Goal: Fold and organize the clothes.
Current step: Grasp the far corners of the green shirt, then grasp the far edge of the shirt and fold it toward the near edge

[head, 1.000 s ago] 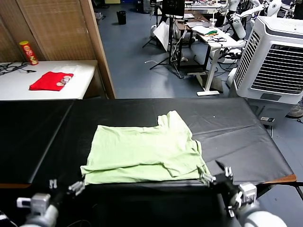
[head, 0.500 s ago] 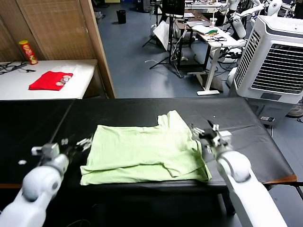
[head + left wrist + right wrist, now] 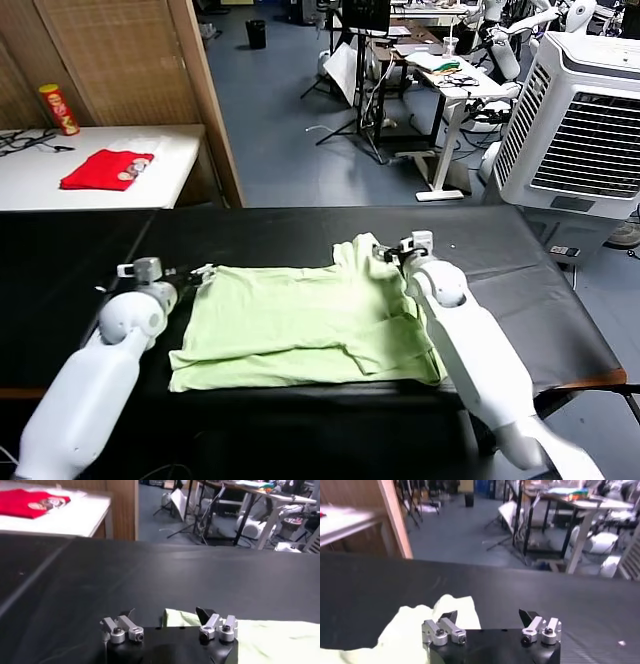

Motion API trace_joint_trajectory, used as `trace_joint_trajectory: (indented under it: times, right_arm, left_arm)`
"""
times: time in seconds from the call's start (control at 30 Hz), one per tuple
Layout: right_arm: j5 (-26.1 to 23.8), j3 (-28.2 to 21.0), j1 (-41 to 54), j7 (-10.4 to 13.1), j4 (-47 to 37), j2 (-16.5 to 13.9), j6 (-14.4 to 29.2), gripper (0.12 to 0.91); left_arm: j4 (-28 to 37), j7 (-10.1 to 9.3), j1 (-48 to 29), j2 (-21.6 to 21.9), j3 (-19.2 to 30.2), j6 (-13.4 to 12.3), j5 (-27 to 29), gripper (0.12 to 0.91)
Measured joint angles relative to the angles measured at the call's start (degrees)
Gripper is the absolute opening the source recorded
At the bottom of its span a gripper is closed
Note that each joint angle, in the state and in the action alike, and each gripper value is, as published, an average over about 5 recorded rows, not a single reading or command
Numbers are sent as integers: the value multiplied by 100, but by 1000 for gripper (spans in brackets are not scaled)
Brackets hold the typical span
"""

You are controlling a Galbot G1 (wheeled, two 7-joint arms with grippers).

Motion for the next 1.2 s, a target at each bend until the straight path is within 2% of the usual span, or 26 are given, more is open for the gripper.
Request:
trace_joint_trajectory:
  times: [0.07, 0.17, 0.27, 0.4, 0.5, 0.53, 0.63, 0.83, 1.03, 1.2]
  right_arm:
    - [-3, 24, 7, -25, -62, 44, -19, 712]
    - [-7, 69, -17, -35, -88, 85, -55, 593]
    - [-12, 102, -65, -30, -78, 101, -73, 434]
    - [-12, 111, -125, -37, -29, 110, -60, 214]
    - [-13, 112, -159, -45, 21, 107, -20, 131]
    - [-14, 113, -167, -47, 36, 105, 6, 123]
    - [-21, 117, -180, -53, 63, 100, 114, 121]
    - [-51, 136, -160, -39, 10, 121, 500, 121]
    - [-34, 184, -59, -84, -77, 114, 962, 121]
    - [76, 222, -158, -207, 148, -33, 853, 121]
  left_arm:
    - [86, 15, -66, -34, 41, -6, 16, 798]
    - [165, 36, -118, -64, 80, -9, 33, 760]
    - [185, 50, -128, -76, 99, -7, 43, 632]
    - [155, 64, -99, -77, 107, 12, 61, 398]
    - [107, 80, -59, -74, 96, 22, 64, 235]
    - [85, 85, -44, -69, 88, 24, 64, 189]
    - [4, 95, 12, -56, 59, 14, 74, 125]
    - [-79, 124, 48, -77, 36, -166, 270, 127]
    - [25, 63, -126, -184, 28, -338, 491, 127]
    - [-96, -8, -178, -138, -69, -295, 439, 127]
